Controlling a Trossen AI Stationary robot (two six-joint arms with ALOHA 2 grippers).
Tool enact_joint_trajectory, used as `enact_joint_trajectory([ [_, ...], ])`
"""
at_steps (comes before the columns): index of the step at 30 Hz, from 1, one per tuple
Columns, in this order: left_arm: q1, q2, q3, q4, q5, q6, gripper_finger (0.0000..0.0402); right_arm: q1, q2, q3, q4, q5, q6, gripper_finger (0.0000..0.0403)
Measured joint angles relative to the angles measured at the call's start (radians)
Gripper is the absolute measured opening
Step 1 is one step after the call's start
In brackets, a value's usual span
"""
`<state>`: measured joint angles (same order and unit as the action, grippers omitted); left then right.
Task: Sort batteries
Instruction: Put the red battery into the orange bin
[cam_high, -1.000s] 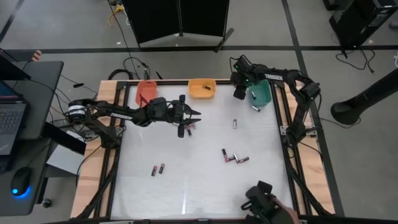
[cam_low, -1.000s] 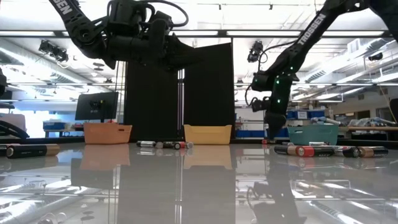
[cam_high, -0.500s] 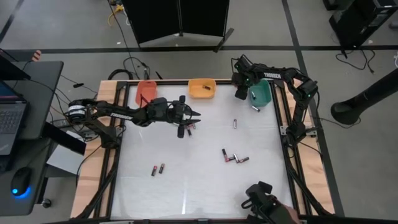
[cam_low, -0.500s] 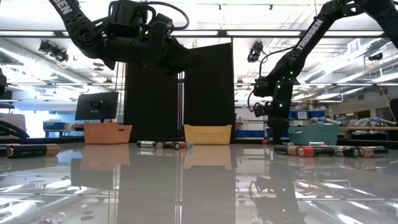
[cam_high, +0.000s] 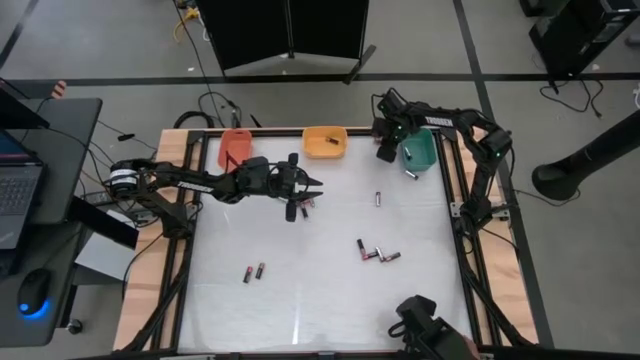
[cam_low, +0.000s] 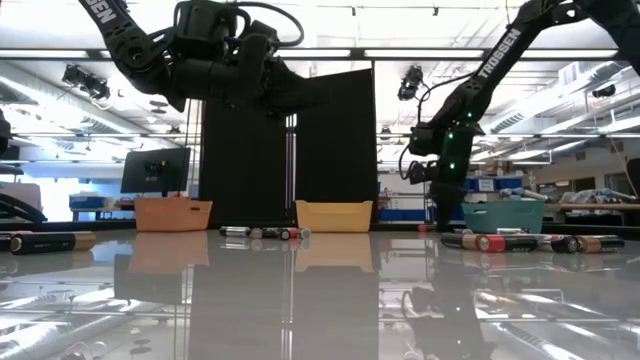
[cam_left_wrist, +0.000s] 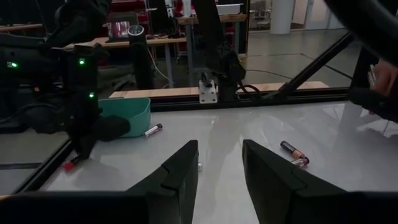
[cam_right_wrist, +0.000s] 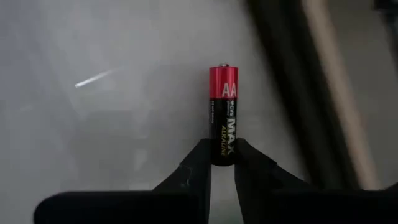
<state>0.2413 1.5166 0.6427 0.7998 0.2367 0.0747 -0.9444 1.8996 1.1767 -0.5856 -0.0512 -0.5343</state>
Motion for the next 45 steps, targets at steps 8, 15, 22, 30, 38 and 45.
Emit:
enact_joint_trajectory([
  [8,0.023,0.000,0.000,0.085,0.002,-0.130,0.0133,0.018,-0.167,-0.003,-0.022,-0.158,0.092,0.0057],
  [15,0.047,0.000,0.000,0.199,-0.002,-0.169,0.0133,0.132,-0.351,-0.066,0.185,-0.322,0.229,0.0057],
  [22,0.048,0.000,0.000,0.274,0.000,-0.184,0.0133,0.348,-0.505,-0.292,0.694,-0.339,0.420,0.0057],
  [30,0.047,0.000,0.000,0.341,-0.018,-0.189,0.0133,0.574,-0.551,-0.534,1.265,-0.192,0.531,0.0058],
  [38,0.029,0.001,0.020,0.347,-0.029,-0.183,0.0155,0.663,-0.543,-0.547,1.349,-0.128,0.508,0.0058],
  [45,0.019,0.001,0.094,0.231,0.010,-0.155,0.0199,0.677,-0.543,-0.547,1.360,-0.129,0.508,0.0058],
])
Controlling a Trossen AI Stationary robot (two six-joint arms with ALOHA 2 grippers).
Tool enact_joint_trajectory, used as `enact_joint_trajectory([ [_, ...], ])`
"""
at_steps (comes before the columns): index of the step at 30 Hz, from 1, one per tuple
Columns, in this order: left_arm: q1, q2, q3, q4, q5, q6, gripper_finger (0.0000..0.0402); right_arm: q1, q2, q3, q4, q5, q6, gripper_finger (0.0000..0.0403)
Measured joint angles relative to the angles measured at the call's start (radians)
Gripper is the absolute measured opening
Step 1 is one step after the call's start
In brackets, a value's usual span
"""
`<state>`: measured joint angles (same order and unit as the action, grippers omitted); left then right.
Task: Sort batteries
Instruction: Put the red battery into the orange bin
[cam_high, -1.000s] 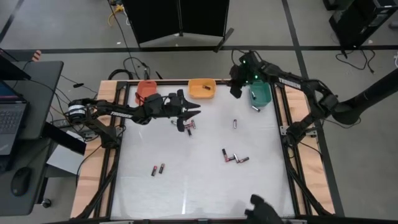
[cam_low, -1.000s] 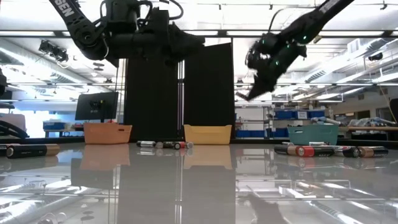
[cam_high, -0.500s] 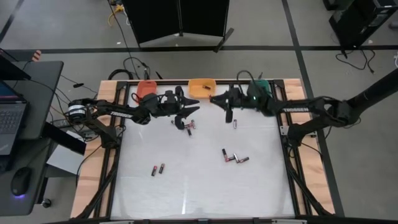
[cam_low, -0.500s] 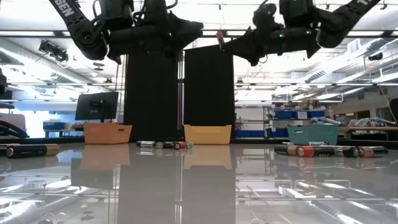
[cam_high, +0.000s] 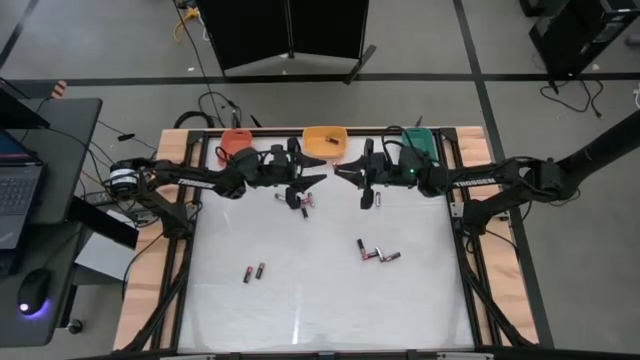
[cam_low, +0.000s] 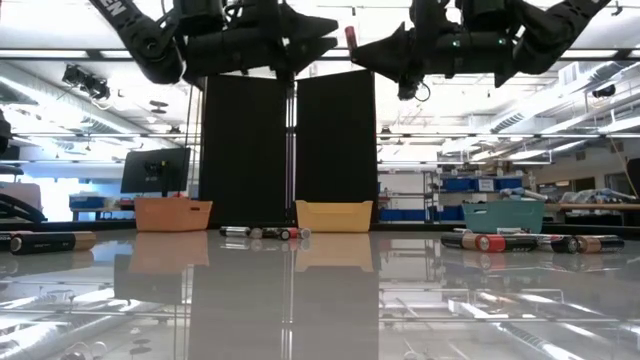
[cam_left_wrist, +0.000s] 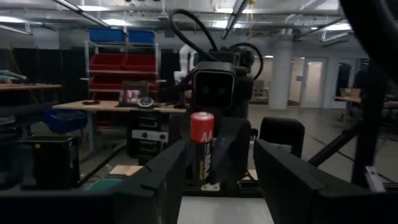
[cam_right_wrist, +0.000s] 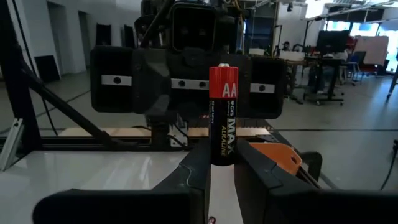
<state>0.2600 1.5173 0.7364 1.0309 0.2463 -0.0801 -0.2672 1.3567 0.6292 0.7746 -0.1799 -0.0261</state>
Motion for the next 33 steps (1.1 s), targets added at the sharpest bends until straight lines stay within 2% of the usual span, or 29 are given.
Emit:
enact_joint_trajectory([
  [4,0.000,0.000,0.021,-0.016,0.001,0.001,0.0209,0.008,0.000,0.000,0.002,0.000,-0.001,0.0058],
  [20,0.002,0.079,0.138,-0.033,0.092,0.020,0.0207,0.013,0.000,0.000,0.021,-0.001,-0.017,0.0059],
  [25,0.006,0.080,0.139,-0.043,0.099,0.018,0.0207,0.013,0.000,0.000,0.025,-0.003,-0.022,0.0059],
  [29,0.006,0.080,0.139,-0.040,0.104,0.017,0.0193,0.013,0.000,0.000,0.028,-0.004,-0.022,0.0059],
  [33,0.007,0.080,0.139,-0.042,0.104,0.016,0.0158,0.017,0.000,0.000,0.040,-0.005,-0.022,0.0059],
])
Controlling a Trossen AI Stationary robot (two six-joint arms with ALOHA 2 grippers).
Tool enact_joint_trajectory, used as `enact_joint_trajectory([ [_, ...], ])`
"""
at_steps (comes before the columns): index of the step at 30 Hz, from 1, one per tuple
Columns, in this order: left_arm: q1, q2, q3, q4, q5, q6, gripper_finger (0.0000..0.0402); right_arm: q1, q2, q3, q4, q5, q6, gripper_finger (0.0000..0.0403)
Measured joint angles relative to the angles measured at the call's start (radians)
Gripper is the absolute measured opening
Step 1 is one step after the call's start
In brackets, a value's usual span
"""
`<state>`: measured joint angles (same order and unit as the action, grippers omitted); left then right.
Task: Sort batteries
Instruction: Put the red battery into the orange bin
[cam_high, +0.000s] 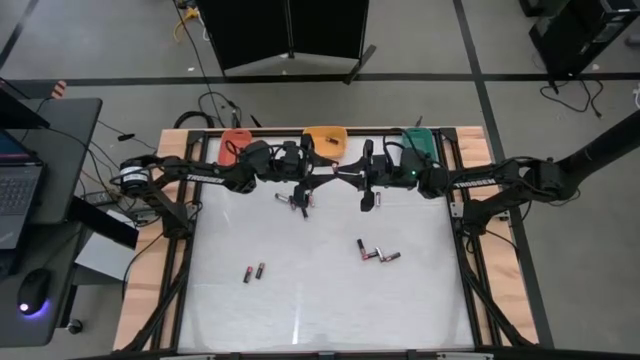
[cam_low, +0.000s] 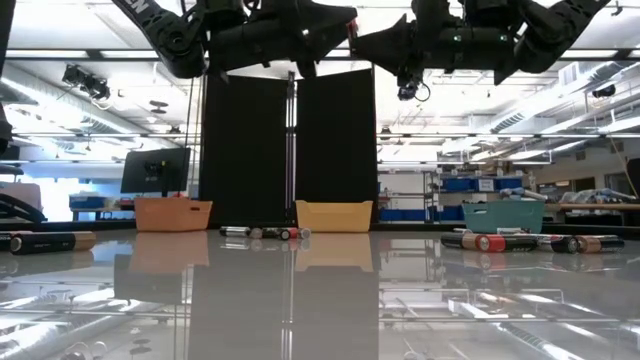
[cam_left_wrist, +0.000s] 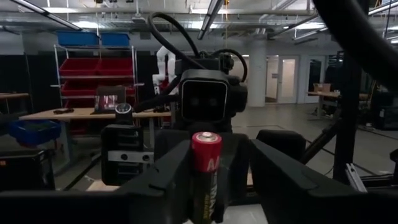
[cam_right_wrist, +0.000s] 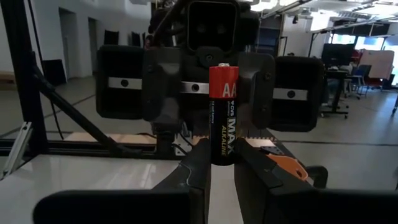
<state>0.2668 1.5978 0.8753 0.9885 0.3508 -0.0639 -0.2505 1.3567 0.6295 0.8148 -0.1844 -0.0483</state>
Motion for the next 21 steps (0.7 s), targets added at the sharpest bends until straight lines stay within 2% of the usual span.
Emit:
enact_joint_trajectory([
  [5,0.000,0.000,0.000,0.002,0.000,0.000,0.0118,0.008,0.000,0.000,0.005,-0.001,0.000,0.0059],
  [14,0.000,0.000,0.000,0.004,-0.002,0.003,0.0092,0.008,0.000,0.000,0.007,-0.003,0.000,0.0059],
  [19,0.002,0.000,0.000,0.010,-0.003,0.015,0.0051,0.008,0.000,0.000,0.008,-0.003,0.005,0.0060],
  [21,0.002,0.000,0.000,0.010,-0.003,0.030,0.0048,0.008,0.000,0.000,0.008,-0.003,0.004,0.0064],
])
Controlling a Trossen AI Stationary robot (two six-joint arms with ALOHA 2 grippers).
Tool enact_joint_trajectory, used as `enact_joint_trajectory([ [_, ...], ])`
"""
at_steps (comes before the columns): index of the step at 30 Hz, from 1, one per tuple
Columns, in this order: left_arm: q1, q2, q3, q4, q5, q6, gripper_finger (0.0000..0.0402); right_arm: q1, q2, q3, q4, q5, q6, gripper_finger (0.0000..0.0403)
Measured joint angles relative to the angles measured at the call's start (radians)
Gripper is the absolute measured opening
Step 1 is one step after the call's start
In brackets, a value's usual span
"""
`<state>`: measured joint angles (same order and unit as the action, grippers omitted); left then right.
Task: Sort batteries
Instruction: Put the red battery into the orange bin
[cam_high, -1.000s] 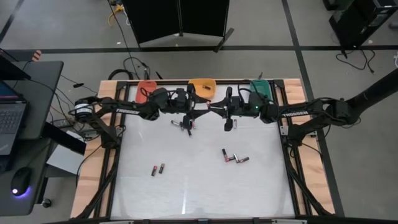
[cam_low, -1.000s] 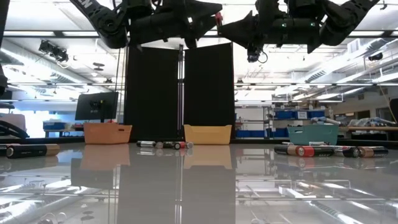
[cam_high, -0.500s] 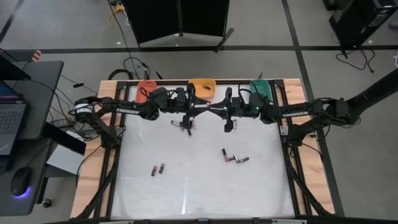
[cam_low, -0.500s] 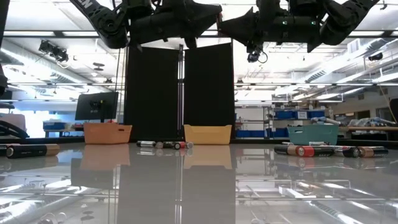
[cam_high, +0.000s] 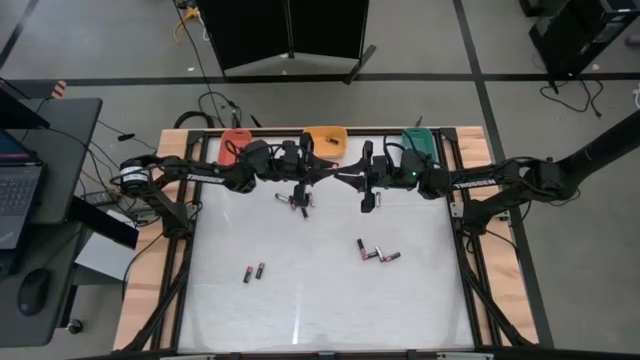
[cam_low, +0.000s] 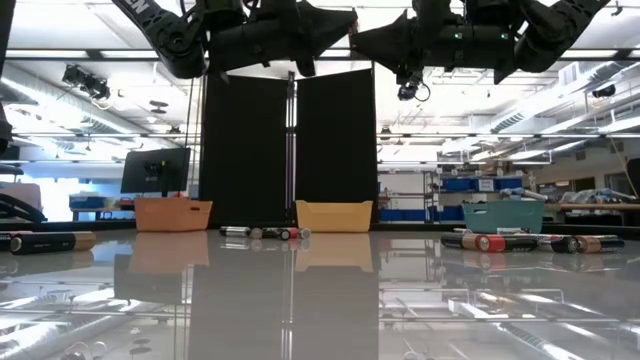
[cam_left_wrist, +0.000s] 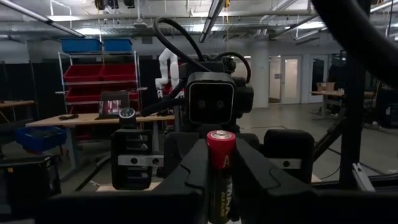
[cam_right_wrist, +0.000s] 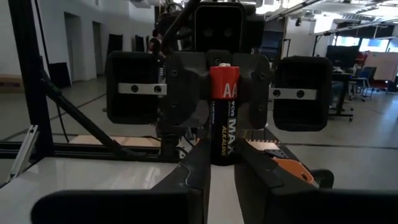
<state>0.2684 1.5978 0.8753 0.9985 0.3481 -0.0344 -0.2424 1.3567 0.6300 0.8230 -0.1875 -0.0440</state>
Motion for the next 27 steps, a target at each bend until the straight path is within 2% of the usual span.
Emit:
enact_joint_trajectory([
  [11,0.015,-0.003,0.000,0.000,0.001,0.004,0.0048,-0.002,0.000,0.000,-0.001,0.042,0.025,0.0118],
  [19,0.047,-0.055,0.000,-0.033,0.031,0.011,0.0048,-0.003,-0.011,0.000,-0.002,0.096,0.020,0.0137],
  [23,0.071,-0.126,0.000,-0.166,0.031,0.086,0.0048,-0.010,-0.018,0.001,-0.027,0.126,0.002,0.0138],
  [27,0.127,-0.218,0.000,-0.406,0.018,0.128,0.0048,-0.031,-0.018,0.001,-0.088,0.146,-0.001,0.0138],
])
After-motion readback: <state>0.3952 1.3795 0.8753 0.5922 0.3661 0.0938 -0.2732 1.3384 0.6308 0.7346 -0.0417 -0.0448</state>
